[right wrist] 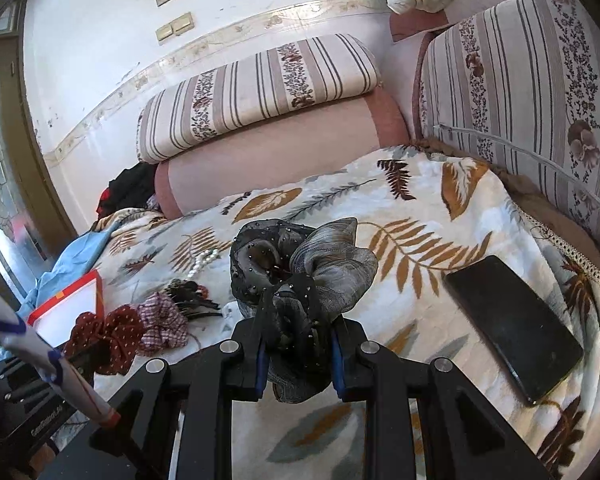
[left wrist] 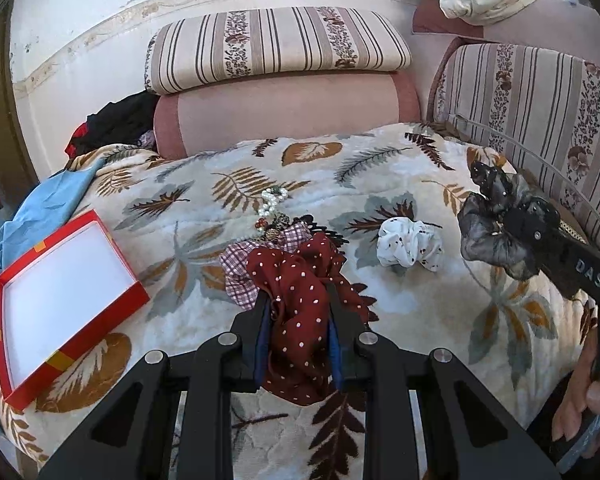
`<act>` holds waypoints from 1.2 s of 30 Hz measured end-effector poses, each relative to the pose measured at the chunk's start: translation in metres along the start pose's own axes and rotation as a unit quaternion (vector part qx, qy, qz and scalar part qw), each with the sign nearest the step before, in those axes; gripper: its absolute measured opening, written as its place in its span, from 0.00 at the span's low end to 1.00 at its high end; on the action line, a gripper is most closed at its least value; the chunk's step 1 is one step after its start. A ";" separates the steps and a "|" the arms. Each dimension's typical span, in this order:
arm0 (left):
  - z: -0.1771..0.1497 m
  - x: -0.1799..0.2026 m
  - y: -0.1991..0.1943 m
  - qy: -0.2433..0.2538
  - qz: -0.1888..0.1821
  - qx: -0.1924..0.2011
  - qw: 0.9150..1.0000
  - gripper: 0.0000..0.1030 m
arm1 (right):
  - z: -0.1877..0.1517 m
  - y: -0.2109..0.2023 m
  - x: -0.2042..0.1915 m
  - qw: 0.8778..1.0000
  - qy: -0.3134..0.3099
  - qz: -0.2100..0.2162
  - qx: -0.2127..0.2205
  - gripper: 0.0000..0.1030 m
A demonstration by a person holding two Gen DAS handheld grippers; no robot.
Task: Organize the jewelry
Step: 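Carry both held scrunchies over to the red-framed white tray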
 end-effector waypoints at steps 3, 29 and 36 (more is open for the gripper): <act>0.001 -0.004 -0.003 -0.002 0.003 0.001 1.000 0.23 | -0.002 -0.007 -0.012 1.000 -0.002 0.014 0.001 0.25; -0.006 -0.119 -0.031 -0.103 0.066 0.015 0.992 0.23 | -0.014 -0.008 -0.151 0.987 -0.073 0.138 -0.048 0.26; -0.002 -0.183 -0.029 -0.152 0.103 0.015 0.983 0.23 | -0.011 0.004 -0.200 0.978 -0.106 0.168 -0.067 0.26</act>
Point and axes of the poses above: each gripper's, at about its wrist camera, not at the fingertips, and y roughly the way its jaws point, x to its right, z to its top, the point moved 6 cm from there along y, roughly the way its jaws point, and after that the axes turned 2 degrees about z, right-handed, at the moved point
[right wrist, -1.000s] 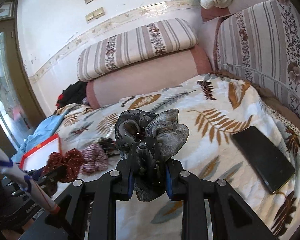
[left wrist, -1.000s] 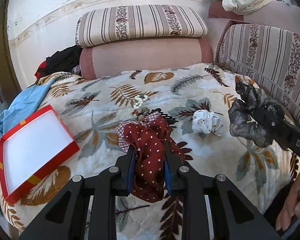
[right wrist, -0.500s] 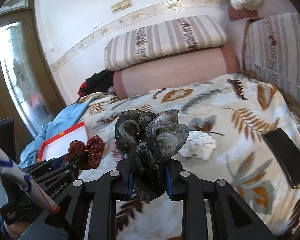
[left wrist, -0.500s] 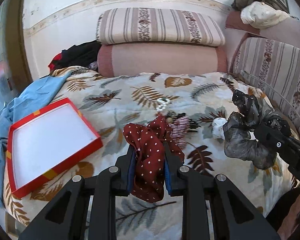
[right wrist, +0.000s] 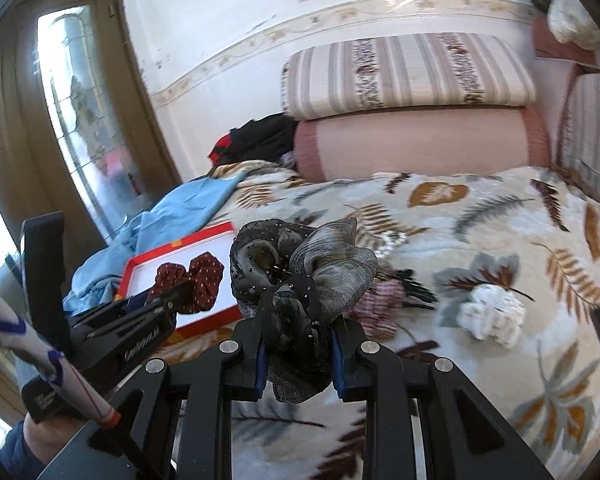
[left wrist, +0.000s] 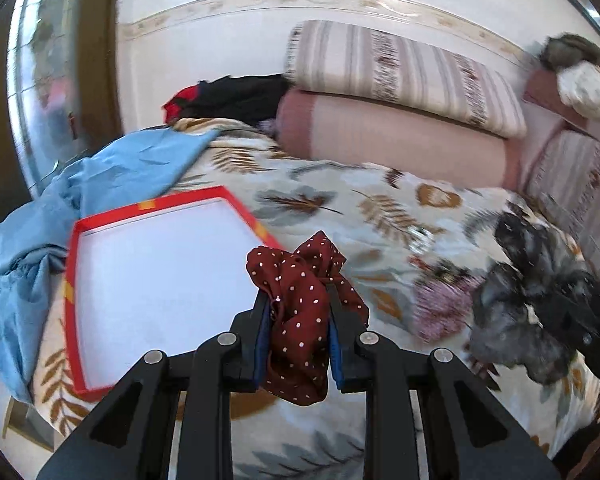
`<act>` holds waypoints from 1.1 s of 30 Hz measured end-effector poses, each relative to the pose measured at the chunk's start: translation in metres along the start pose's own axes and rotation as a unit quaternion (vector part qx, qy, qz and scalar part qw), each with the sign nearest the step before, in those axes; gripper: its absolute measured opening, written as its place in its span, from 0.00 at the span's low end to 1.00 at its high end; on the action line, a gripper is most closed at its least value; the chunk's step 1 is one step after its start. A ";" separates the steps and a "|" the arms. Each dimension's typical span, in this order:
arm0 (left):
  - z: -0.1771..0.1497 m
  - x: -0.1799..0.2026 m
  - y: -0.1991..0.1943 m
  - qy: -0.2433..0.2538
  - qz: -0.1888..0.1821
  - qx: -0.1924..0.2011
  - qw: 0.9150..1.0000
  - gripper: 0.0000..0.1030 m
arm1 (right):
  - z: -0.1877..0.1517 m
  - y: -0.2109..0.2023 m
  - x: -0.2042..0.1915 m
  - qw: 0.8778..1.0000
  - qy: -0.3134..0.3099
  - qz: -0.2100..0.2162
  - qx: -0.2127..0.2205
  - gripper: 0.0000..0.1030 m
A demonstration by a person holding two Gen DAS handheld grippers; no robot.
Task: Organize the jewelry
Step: 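Carry both held scrunchies over to the red-framed white tray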
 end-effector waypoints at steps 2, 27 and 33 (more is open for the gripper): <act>0.007 -0.019 0.005 -0.013 0.014 0.000 1.000 0.23 | 0.007 0.011 -0.010 1.000 -0.002 0.013 -0.008 0.26; 0.041 -0.237 0.156 -0.174 0.180 -0.106 0.962 0.23 | 0.065 0.255 -0.133 0.983 -0.043 0.093 -0.153 0.27; 0.043 -0.251 0.165 -0.177 0.221 -0.114 0.952 0.25 | 0.064 0.311 -0.153 0.977 -0.045 0.101 -0.181 0.27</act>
Point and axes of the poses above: each gripper's, at about its wrist camera, not at the fingertips, and y roughly the way its jaws point, x to its right, z to its top, the point moved 6 cm from there along y, roughly the way its jaws point, and after that the axes turned 2 degrees about z, right-handed, at the moved point
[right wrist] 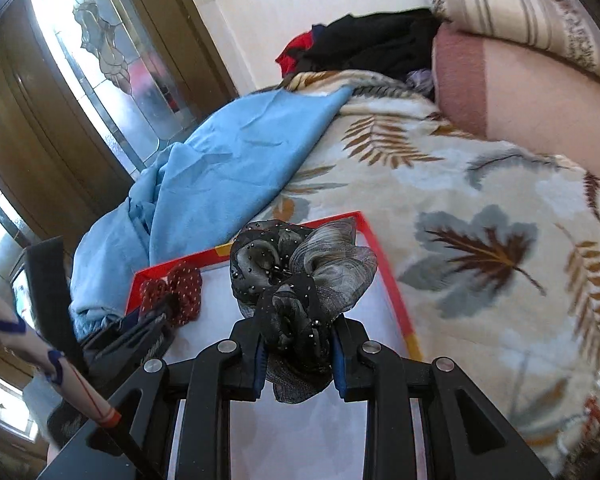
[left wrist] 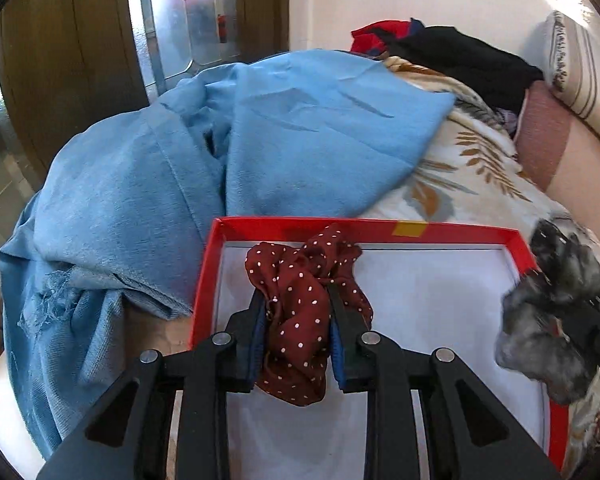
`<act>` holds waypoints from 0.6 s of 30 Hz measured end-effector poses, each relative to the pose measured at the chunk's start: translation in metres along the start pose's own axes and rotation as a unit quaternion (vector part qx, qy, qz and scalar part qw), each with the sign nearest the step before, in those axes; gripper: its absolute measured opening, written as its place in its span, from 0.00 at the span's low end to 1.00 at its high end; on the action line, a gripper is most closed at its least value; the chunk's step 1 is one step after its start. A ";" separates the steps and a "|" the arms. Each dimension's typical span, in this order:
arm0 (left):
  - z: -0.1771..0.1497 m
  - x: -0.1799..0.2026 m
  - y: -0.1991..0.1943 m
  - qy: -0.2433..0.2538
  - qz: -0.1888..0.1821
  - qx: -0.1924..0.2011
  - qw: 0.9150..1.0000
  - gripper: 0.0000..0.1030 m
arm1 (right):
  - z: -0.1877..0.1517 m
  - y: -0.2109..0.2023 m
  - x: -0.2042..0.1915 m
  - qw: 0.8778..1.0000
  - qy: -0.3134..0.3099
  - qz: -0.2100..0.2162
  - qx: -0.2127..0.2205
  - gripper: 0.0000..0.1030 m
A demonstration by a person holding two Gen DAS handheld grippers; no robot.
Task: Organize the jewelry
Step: 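Carry both held scrunchies over to the red-framed white tray, then open the right tool to drop the black scrunchie in the tray while the left tool releases the red one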
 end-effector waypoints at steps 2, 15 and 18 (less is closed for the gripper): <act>0.000 -0.002 0.002 -0.001 0.008 0.001 1.000 0.26 | 0.002 0.012 -0.002 1.000 0.005 0.009 -0.007 0.27; 0.000 0.005 -0.003 0.017 0.024 0.029 0.999 0.68 | 0.007 0.044 0.005 1.000 0.010 0.000 -0.015 0.62; 0.001 0.007 -0.009 0.020 0.022 0.039 0.999 0.70 | 0.006 0.037 0.008 1.000 0.010 0.003 -0.008 0.65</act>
Point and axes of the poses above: each gripper's, at about its wrist camera, not at the fingertips, and y roughly the way its jaws point, x to its right, z to its top, the point moved 6 cm from there along y, roughly the way its jaws point, and after that the axes turned 2 degrees about z, right-handed, at the moved point
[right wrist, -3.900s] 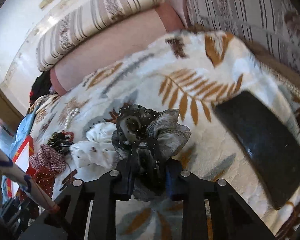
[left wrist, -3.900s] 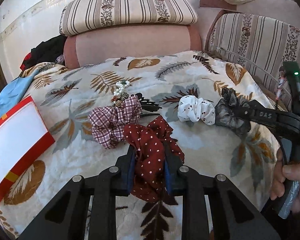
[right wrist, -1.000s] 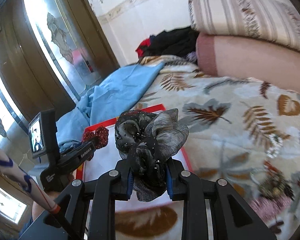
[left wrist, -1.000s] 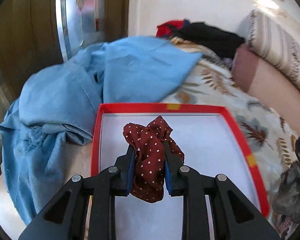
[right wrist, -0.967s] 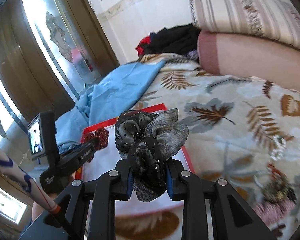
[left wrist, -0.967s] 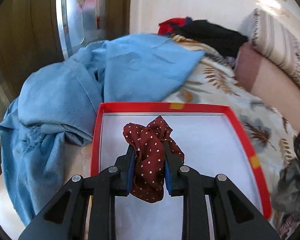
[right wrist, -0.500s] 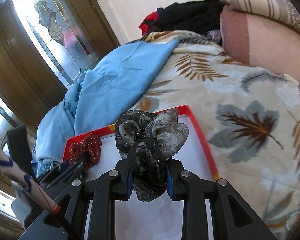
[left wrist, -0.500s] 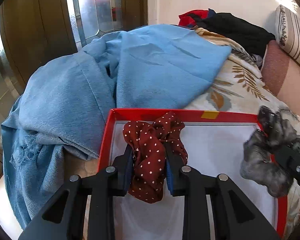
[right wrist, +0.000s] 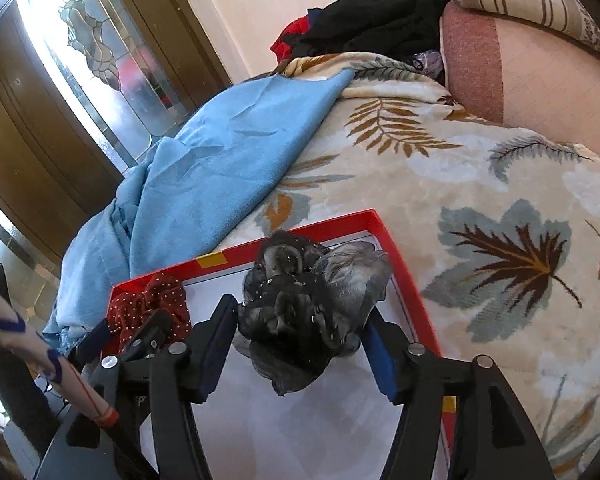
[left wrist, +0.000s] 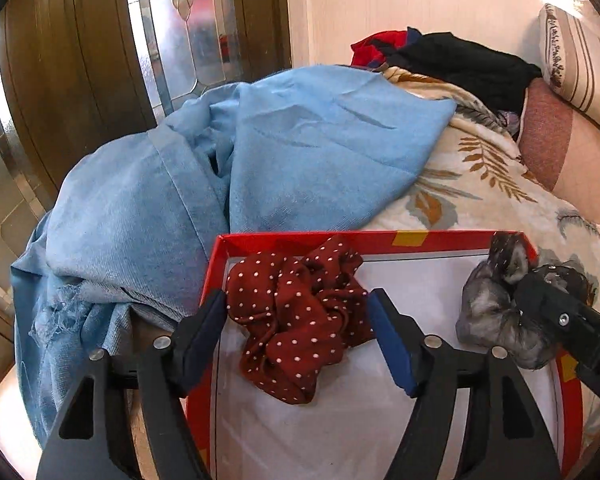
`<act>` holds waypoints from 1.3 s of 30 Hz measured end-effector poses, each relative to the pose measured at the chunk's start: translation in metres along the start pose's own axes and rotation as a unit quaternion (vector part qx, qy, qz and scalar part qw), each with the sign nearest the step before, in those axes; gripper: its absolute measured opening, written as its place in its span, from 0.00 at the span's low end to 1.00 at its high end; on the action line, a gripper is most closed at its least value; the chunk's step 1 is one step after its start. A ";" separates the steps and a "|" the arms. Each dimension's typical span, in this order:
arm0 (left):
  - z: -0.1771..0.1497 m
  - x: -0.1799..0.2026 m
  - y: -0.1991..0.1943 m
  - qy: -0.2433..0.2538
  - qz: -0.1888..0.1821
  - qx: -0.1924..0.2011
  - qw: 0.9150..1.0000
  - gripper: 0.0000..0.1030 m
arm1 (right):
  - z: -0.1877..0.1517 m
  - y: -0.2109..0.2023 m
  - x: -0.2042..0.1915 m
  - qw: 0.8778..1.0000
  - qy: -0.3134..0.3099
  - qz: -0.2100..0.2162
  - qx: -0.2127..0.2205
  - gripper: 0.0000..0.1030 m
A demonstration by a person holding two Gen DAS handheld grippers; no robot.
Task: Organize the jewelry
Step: 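Open the right tool to drop the black scrunchie in the tray while the left tool releases the red one, then move both open tools back to the remaining scrunchies on the blanket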
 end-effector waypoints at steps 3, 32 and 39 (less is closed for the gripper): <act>0.002 0.002 -0.007 0.003 -0.002 0.011 1.000 0.72 | -0.002 -0.011 0.004 1.000 0.006 0.001 0.014 0.71; 0.012 0.001 -0.063 0.012 -0.040 0.059 0.997 0.74 | -0.080 -0.118 -0.005 0.995 -0.020 -0.053 0.084 0.75; -0.001 0.022 -0.094 0.040 -0.070 0.090 0.993 0.74 | -0.109 -0.199 0.004 0.991 0.011 -0.042 0.128 0.77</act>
Point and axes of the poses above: each gripper's, at about its wrist camera, not at the fingertips, and y roughly the way its jaws point, x to its right, z to its top, the point moved 6 cm from there along y, roughly the way its jaws point, and after that the axes turned 2 degrees about z, right-handed, at the moved point
